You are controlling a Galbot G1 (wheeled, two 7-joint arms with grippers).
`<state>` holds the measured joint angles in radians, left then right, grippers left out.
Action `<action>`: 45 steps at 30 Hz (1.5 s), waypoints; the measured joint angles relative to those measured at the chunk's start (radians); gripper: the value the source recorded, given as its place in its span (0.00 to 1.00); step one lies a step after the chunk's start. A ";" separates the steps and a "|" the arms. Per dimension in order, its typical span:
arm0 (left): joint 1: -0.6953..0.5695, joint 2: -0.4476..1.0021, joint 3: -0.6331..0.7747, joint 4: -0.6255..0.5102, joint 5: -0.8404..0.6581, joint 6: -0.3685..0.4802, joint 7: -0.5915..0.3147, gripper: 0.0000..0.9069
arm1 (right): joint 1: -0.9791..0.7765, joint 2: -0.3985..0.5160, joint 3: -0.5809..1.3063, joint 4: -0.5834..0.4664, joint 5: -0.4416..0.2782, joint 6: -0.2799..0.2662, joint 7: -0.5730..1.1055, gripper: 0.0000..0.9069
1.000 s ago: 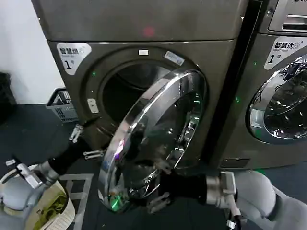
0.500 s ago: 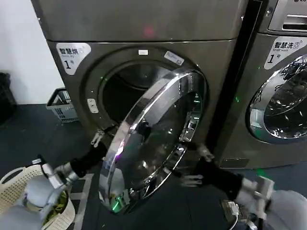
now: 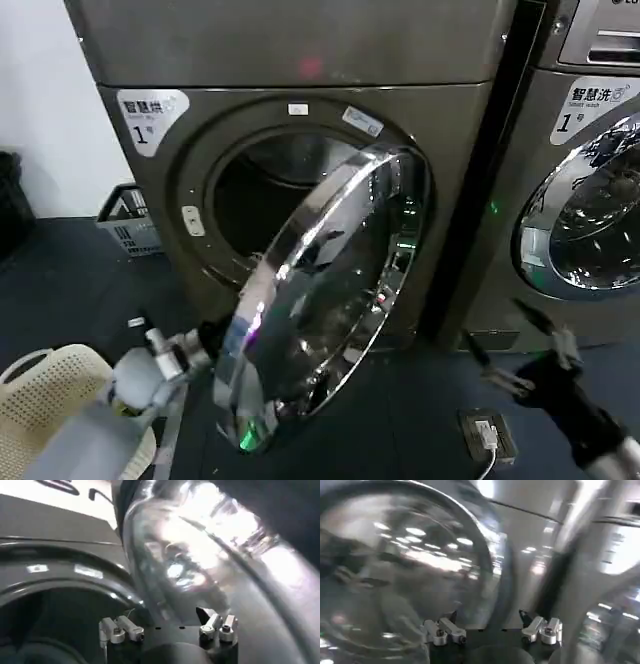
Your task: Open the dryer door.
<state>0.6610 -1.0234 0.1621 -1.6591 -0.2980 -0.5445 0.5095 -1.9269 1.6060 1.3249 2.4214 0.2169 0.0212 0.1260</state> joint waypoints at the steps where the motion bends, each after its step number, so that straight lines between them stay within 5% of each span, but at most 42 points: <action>1: -0.009 -0.011 0.014 0.006 0.000 0.000 0.000 1.00 | 0.015 0.004 0.022 -0.007 -0.007 -0.015 0.015 1.00; 13: -0.119 -0.137 0.169 0.098 0.001 -0.003 -0.001 1.00 | 0.108 0.004 0.229 -0.117 -0.033 -0.014 0.115 1.00; 22: -0.187 -0.252 0.253 0.191 0.017 -0.002 -0.013 1.00 | 0.153 0.004 0.331 -0.202 0.019 -0.050 0.123 1.00; 45: -0.280 -0.467 0.305 0.399 0.096 0.016 -0.056 1.00 | 0.208 0.003 0.515 -0.342 -0.043 -0.063 0.212 1.00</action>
<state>0.3812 -1.4901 0.4668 -1.2604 -0.2024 -0.5288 0.4537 -1.7187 1.6091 1.8400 2.0794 0.1743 -0.0413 0.3382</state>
